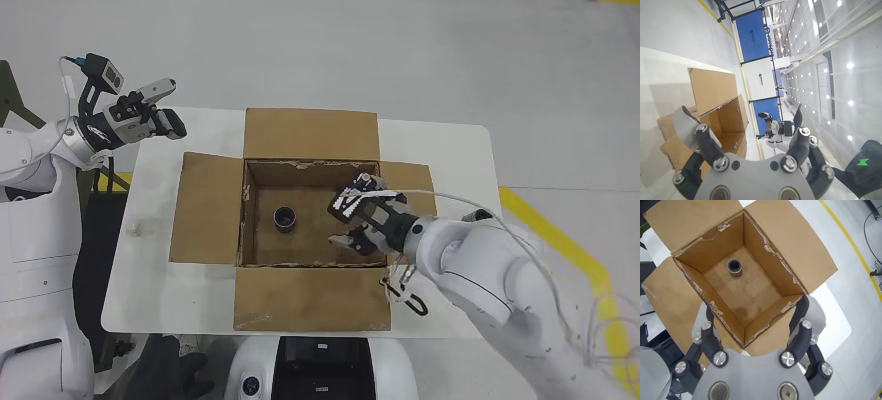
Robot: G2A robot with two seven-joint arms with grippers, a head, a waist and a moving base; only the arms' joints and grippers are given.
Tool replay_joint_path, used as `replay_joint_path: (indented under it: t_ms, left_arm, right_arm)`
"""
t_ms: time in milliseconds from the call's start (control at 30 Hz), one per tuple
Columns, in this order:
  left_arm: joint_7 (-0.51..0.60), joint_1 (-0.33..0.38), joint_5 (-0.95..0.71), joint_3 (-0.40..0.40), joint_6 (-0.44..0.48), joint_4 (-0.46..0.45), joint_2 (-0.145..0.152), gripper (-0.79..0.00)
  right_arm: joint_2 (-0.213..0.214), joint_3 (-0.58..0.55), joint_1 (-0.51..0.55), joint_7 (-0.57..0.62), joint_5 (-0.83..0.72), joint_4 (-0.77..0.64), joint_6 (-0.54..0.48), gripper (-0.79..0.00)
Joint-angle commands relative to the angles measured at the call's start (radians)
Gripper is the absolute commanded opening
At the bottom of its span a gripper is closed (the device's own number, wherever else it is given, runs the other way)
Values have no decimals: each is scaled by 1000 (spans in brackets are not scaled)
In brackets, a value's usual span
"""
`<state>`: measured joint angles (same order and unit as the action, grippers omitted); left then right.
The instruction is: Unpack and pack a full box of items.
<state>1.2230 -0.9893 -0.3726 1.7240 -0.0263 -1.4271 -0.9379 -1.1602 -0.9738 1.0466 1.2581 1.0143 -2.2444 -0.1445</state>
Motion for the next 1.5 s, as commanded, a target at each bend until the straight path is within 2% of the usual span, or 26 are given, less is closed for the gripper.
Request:
replay_joint_path:
  t_ms: [0, 300, 1333, 1467]
  left_arm:
    - [0, 0, 0, 0, 0, 0, 0, 0]
    - [0, 0, 0, 0, 0, 0, 0, 0]
    - [0, 0, 0, 0, 0, 0, 0, 0]
    - [0, 0, 0, 0, 0, 0, 0, 0]
  right_arm:
    - [-4, 18, -13, 1, -17, 5, -3, 0]
    - [-25, 112, -97, 31, -6, 32, 6, 0]
    - [-25, 112, -97, 31, -6, 32, 6, 0]
    - [-26, 121, -99, 13, 13, 64, -24, 0]
